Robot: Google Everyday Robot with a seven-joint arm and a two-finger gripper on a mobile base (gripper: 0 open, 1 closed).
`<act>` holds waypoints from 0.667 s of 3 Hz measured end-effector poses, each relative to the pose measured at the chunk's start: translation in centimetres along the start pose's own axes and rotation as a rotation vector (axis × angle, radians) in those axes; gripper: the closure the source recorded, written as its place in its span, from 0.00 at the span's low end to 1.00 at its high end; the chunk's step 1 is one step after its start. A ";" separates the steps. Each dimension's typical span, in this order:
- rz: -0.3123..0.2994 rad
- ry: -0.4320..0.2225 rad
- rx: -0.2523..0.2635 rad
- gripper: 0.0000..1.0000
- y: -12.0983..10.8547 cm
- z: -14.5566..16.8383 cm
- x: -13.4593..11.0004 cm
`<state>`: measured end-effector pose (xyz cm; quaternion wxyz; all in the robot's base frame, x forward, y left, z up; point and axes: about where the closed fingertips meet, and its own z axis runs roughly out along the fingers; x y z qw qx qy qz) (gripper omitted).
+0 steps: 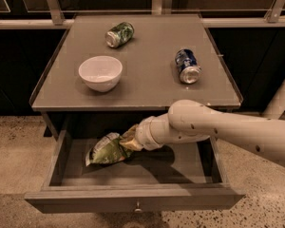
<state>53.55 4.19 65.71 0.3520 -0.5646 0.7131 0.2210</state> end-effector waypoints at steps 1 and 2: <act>-0.007 -0.008 0.065 1.00 0.6 -2.0 -0.3; -0.016 -0.019 0.150 1.00 1.9 -5.4 -0.6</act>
Offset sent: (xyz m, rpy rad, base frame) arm -0.0604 -0.0676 0.0731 -0.0052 -0.1988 -0.1985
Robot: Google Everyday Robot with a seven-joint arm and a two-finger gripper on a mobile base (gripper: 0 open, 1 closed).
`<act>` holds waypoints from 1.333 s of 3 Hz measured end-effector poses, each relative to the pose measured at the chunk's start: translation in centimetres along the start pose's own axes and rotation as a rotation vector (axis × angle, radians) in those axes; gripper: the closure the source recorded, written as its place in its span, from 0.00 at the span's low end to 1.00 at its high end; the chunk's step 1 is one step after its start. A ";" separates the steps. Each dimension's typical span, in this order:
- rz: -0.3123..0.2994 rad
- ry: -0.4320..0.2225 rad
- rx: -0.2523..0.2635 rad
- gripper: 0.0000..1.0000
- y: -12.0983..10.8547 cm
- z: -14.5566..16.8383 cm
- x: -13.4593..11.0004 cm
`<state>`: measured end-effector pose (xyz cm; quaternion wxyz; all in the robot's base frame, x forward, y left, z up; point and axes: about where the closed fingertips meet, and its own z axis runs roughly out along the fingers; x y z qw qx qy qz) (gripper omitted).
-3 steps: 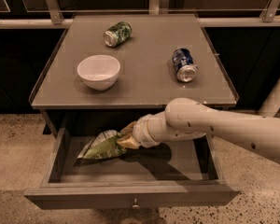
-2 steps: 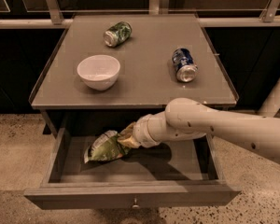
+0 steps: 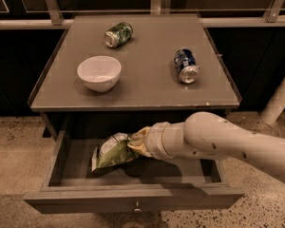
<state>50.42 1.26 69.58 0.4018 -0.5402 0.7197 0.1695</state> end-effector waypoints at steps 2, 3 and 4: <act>0.021 -0.025 0.105 1.00 -0.3 -5.4 0.0; 0.019 -0.025 0.103 1.00 -0.2 -5.3 -0.1; -0.025 -0.020 0.083 1.00 0.3 -7.0 -2.1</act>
Offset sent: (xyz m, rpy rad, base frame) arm -0.0146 -0.0188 0.0279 0.0173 -0.0508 -0.0475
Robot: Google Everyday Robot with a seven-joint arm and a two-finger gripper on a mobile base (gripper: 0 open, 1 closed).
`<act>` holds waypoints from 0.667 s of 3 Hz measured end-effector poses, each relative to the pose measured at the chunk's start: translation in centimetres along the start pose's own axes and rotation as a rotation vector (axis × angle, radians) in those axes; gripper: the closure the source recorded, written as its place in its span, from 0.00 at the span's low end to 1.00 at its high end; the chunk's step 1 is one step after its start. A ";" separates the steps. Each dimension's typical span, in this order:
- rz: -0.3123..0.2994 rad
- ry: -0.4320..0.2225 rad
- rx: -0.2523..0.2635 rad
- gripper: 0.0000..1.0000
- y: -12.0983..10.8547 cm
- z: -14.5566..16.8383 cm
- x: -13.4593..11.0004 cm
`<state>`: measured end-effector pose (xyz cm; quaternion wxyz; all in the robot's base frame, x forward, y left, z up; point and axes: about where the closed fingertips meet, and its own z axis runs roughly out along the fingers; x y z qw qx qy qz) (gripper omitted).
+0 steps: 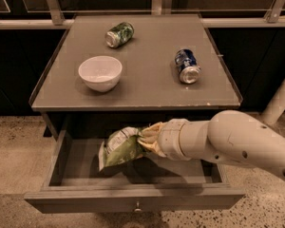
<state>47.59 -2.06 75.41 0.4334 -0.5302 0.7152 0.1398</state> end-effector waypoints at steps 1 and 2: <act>-0.083 0.023 0.044 1.00 1.1 -4.4 -4.1; -0.193 0.041 0.134 1.00 1.4 -9.3 -8.8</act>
Offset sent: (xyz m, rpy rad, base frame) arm -0.0764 -0.0075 0.1892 -0.1928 -0.3218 -0.0130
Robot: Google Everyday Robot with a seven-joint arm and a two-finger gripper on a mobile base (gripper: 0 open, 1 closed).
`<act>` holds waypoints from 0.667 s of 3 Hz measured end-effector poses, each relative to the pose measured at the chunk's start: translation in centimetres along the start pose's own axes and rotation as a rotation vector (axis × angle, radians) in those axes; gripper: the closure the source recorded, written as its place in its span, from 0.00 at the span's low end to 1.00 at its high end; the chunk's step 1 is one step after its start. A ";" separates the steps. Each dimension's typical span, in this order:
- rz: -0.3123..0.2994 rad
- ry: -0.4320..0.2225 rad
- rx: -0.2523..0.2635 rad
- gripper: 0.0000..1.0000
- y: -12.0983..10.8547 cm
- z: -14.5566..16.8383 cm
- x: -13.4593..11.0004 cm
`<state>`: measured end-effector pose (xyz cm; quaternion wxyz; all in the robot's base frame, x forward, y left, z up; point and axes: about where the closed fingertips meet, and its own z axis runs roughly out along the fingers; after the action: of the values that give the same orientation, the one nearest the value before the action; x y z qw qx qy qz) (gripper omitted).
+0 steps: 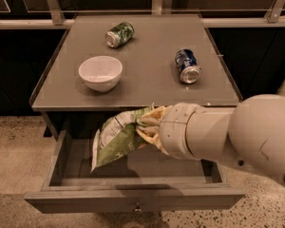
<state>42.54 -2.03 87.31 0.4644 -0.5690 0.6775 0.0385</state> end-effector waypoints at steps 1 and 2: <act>0.000 0.000 0.000 1.00 0.0 0.0 0.0; -0.054 -0.008 0.053 1.00 -2.3 -0.5 -1.1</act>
Offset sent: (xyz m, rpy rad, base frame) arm 0.0358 -0.0111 0.0464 -0.0432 -0.1642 -0.0075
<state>43.98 -2.33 89.41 0.4828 -0.5746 0.6608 0.0103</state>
